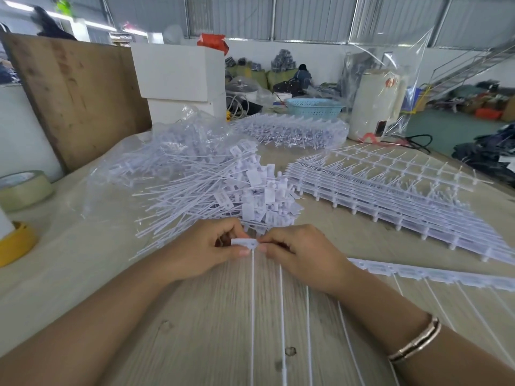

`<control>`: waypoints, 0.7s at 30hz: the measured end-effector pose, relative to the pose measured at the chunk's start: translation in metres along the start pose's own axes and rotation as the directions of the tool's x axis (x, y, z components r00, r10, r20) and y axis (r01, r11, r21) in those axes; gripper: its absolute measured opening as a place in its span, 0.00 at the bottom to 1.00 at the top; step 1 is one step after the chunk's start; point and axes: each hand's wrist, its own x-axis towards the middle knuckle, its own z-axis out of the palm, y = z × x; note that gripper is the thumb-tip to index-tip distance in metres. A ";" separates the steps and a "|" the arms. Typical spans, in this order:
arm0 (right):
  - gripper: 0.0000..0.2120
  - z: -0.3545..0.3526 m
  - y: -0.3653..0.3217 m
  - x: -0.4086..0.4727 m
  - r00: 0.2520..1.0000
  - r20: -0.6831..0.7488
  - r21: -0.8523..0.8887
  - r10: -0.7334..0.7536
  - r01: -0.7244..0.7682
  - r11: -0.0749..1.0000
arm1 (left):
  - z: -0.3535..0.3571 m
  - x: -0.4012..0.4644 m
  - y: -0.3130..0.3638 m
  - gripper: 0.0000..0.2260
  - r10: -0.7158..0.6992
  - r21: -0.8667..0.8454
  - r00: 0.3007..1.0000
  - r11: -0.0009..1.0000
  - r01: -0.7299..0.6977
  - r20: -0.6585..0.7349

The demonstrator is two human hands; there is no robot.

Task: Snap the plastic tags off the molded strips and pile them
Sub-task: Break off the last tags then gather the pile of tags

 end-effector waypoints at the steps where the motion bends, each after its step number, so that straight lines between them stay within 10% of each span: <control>1: 0.09 0.000 0.000 0.000 1.000 -0.001 0.001 0.004 -0.004 1.000 | 0.000 0.000 0.000 0.11 -0.002 0.004 1.000 1.000 0.002 -0.002; 21: 0.12 -0.002 -0.008 -0.002 0.988 0.037 -0.205 -0.149 0.153 0.967 | 0.002 -0.002 0.003 0.07 0.054 0.074 0.998 0.996 -0.053 -0.014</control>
